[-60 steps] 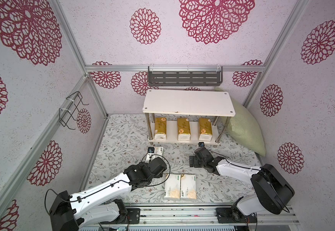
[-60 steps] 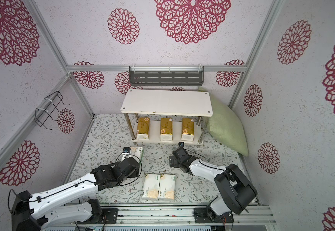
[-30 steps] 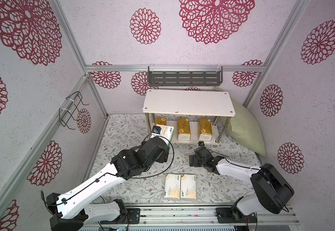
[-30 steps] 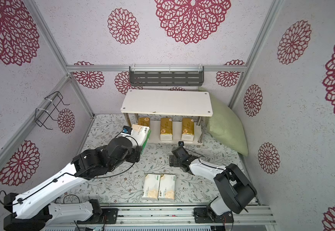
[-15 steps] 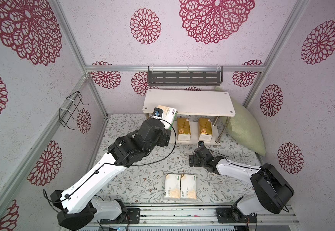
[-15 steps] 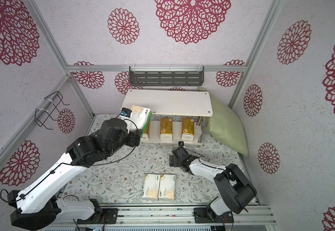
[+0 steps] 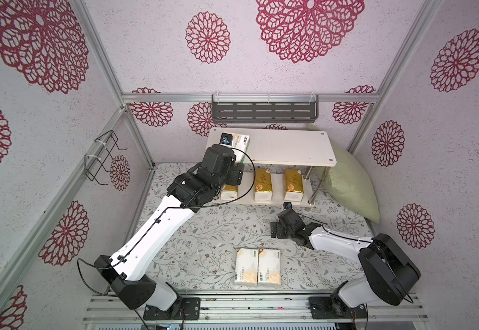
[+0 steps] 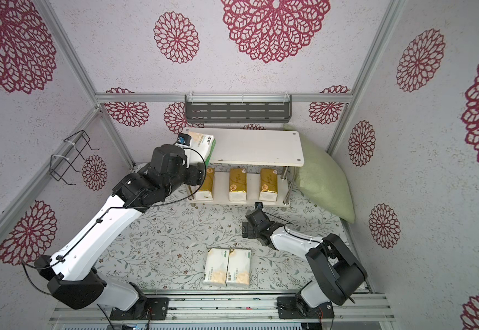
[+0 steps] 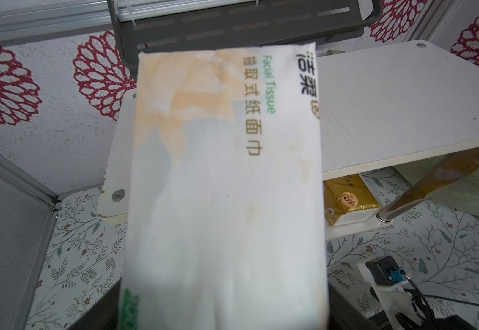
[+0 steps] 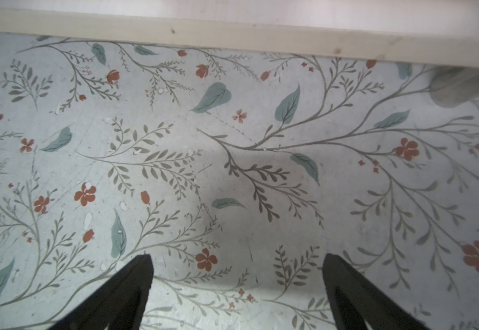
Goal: Place the tissue boxes on the shelf by color
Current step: Place a box of tissues on the shelf.
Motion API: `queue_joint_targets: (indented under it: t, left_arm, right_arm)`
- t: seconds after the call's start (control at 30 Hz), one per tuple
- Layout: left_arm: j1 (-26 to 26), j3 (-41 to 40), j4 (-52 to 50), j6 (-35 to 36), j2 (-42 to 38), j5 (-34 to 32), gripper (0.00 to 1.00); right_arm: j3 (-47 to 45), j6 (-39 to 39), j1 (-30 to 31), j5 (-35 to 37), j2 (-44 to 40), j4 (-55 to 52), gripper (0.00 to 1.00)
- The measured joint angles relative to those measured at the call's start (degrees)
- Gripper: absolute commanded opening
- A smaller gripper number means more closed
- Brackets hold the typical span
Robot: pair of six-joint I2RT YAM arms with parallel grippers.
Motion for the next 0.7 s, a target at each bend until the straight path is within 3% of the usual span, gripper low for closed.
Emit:
queue_joint_targets:
  t: [0.37,0.7]
  left_arm:
    - [5.1,9.3,1.0,-0.2,7.0,4.2,0.79]
    - [6.6,14.6,0.8,-0.6,12.7,4.2,0.78]
  right_arm:
    - [0.0,0.0,0.0,-0.3,0.0,0.0,0.99]
    - [0.0,0.0,0.1,-0.3,0.0,0.0,0.99]
